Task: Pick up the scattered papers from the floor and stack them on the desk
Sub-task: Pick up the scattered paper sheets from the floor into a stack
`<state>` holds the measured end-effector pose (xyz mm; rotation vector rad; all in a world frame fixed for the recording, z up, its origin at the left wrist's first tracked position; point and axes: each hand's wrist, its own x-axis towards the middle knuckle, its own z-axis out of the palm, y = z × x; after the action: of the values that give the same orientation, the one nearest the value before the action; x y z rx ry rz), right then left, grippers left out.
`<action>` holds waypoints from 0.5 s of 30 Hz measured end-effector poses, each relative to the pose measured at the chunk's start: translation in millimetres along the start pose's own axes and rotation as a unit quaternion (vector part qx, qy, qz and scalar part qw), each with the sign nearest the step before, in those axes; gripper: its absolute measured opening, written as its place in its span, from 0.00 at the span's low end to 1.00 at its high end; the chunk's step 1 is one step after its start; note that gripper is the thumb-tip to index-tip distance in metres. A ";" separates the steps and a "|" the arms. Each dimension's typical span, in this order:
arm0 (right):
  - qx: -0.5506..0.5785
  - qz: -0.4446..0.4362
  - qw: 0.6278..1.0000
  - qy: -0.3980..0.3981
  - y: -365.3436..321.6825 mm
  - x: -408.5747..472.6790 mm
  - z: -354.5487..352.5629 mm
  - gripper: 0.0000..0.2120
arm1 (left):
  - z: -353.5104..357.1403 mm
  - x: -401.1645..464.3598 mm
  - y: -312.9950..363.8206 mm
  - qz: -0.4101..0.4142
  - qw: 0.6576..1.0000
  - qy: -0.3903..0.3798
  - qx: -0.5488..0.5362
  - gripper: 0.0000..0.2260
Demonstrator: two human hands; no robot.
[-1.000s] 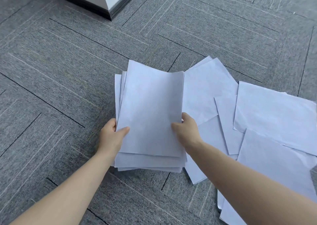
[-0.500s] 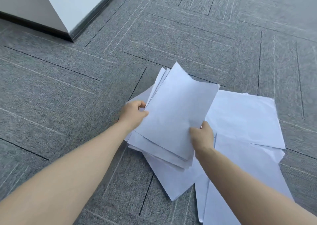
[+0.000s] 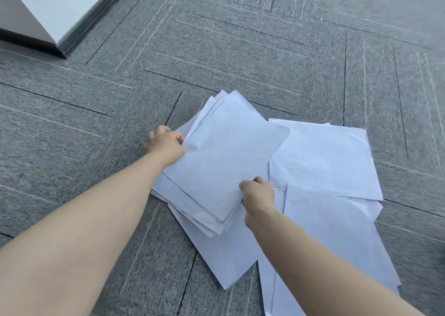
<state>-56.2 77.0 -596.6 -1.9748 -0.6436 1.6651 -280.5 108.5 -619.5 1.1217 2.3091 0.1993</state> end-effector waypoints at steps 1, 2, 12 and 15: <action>0.016 0.013 1.000 -0.003 -0.1 1.8 0.8 0.08 | -1.2 0.9 0.6 -0.003 1.000 0.003 0.011 0.06; 0.026 0.026 0.999 -0.005 -3.0 1.4 1.6 0.08 | -2.8 1.4 1.2 -0.004 1.000 0.006 0.021 0.06; 0.015 0.049 0.998 -0.037 -13.0 11.2 5.3 0.08 | -3.3 -9.1 -18.6 0.019 0.999 0.011 0.025 0.03; -0.022 -0.011 0.999 -0.034 -6.1 17.0 2.5 0.07 | -3.8 -21.6 -29.1 0.023 0.998 0.000 -0.057 0.05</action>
<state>-56.4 92.4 -606.1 -1.9417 -0.7317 1.7241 -291.6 73.8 -617.8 1.1181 2.2422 0.3445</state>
